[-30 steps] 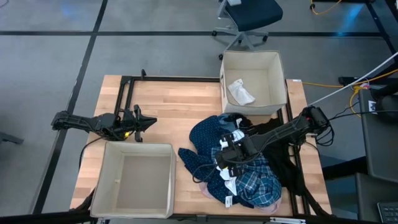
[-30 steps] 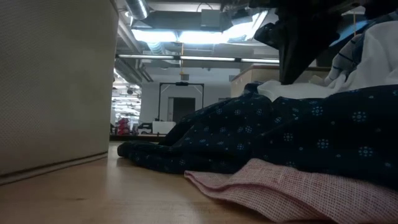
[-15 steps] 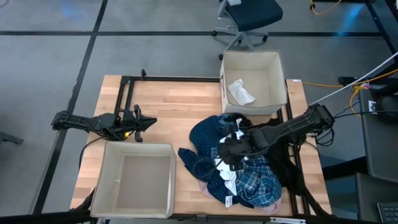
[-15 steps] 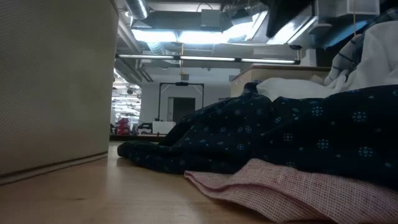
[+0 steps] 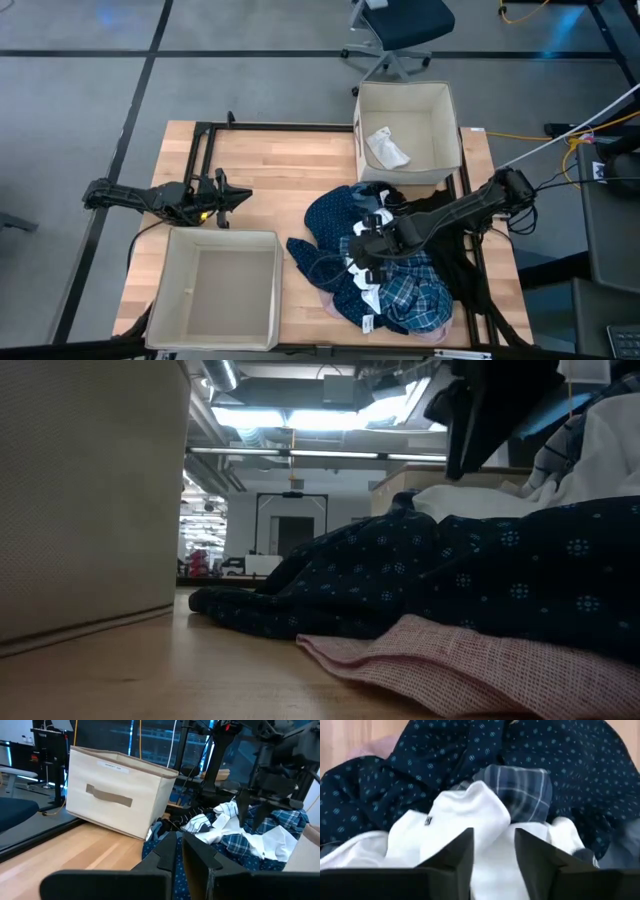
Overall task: Sort clothes
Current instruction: Put the white sock into the top laundry organizer
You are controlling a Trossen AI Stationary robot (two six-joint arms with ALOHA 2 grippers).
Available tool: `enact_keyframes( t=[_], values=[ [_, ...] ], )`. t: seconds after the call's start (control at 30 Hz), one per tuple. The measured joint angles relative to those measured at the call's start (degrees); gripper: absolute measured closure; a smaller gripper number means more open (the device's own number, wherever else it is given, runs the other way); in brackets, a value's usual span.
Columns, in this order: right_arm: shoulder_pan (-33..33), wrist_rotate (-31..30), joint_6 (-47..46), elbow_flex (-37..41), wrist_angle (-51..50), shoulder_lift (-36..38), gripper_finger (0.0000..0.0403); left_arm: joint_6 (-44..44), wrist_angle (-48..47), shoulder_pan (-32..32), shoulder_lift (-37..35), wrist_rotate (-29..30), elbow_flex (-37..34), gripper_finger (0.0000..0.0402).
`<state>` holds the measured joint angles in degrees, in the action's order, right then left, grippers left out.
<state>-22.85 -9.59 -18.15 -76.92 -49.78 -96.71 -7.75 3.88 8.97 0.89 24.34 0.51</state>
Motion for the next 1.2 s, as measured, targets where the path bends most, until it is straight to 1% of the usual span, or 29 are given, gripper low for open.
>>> enact_keyframes(
  t=[0.17,0.27,0.33,0.4,0.47,0.77,0.83,0.97,1.07,1.2],
  values=[
    [0.0,-2.7,0.5,2.1,2.8,0.1,0.0216,0.0,0.0,0.0,0.0,0.0,0.0,0.0382],
    [0.0,-2.9,0.7,3.5,4.3,0.1,0.0210,0.0,0.0,0.0,0.0,0.0,0.0,0.0382],
    [0.0,-2.9,0.8,4.7,5.3,0.1,0.0214,0.0,0.0,0.0,0.0,0.0,0.0,0.0382],
    [0.0,-2.9,0.8,5.3,6.8,0.1,0.0228,0.0,0.0,0.0,0.0,0.0,0.0,0.0382],
    [0.0,-2.9,1.3,5.4,7.3,0.1,0.0252,0.0,0.0,0.0,0.0,0.0,0.0,0.0382],
    [0.0,-2.9,3.4,5.5,6.1,-0.5,0.0388,0.0,0.0,0.0,0.0,0.0,0.0,0.0382],
    [0.0,-2.9,3.5,5.5,5.9,-0.7,0.0395,0.0,0.0,0.0,0.0,0.0,0.0,0.0382],
    [0.0,-3.2,3.5,4.6,4.6,-0.6,0.0390,0.0,0.0,0.0,0.0,0.0,0.0,0.0382],
    [0.0,-4.6,3.5,2.3,1.6,0.7,0.0398,0.0,0.0,0.0,0.0,0.0,0.0,0.0382],
    [0.0,-7.1,3.6,-1.5,-2.5,3.0,0.0395,0.0,0.0,0.0,0.0,0.0,0.0,0.0382]
  ],
)
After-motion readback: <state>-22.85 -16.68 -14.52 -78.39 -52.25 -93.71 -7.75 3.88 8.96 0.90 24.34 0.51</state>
